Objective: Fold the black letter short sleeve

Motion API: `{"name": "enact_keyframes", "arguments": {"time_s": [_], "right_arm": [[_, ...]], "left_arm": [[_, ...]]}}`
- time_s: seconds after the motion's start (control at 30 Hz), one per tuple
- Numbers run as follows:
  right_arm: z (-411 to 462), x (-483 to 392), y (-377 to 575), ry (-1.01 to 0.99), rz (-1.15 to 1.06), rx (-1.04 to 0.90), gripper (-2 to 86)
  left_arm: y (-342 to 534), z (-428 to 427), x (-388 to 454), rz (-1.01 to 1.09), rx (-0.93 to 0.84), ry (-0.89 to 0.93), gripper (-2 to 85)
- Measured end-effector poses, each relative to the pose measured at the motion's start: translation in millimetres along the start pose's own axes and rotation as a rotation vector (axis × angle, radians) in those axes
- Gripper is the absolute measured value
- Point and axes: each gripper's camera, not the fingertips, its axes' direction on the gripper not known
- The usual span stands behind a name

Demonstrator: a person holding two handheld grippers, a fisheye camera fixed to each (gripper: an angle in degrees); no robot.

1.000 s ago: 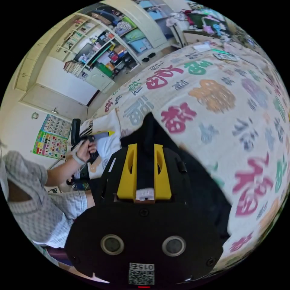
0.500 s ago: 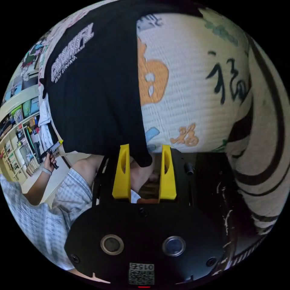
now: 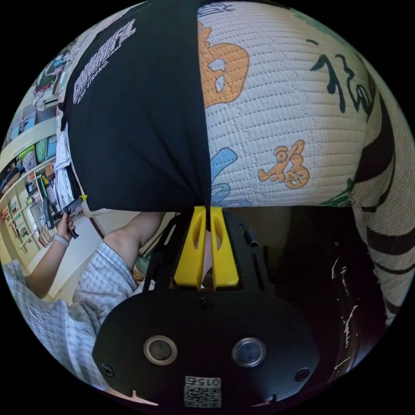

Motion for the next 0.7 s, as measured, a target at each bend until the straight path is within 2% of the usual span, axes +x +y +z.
{"name": "enact_keyframes", "arguments": {"time_s": [0.13,0.27,0.37,0.5,0.63,0.7], "right_arm": [[-2,4,25,-0.007,-0.006,-0.012,1.3],[-32,6,72,0.016,-0.02,0.081,1.9],[-67,-11,104,0.148,-0.087,0.224,0.6],[-105,-46,130,0.349,-0.171,0.449,-0.4],[-102,-55,127,0.377,-0.202,0.454,-0.5],[-91,-62,123,0.452,-0.21,0.465,-0.6]], "left_arm": [[-10,16,29,0.032,-0.013,-0.023,-0.3],[-16,20,48,0.016,-0.048,-0.051,-0.3],[-22,3,76,0.037,0.064,-0.076,-0.5],[-55,-9,142,0.137,0.226,-0.014,-0.6],[-95,1,224,0.288,0.349,0.033,-0.6],[-126,26,282,0.392,0.32,0.069,-0.6]]}}
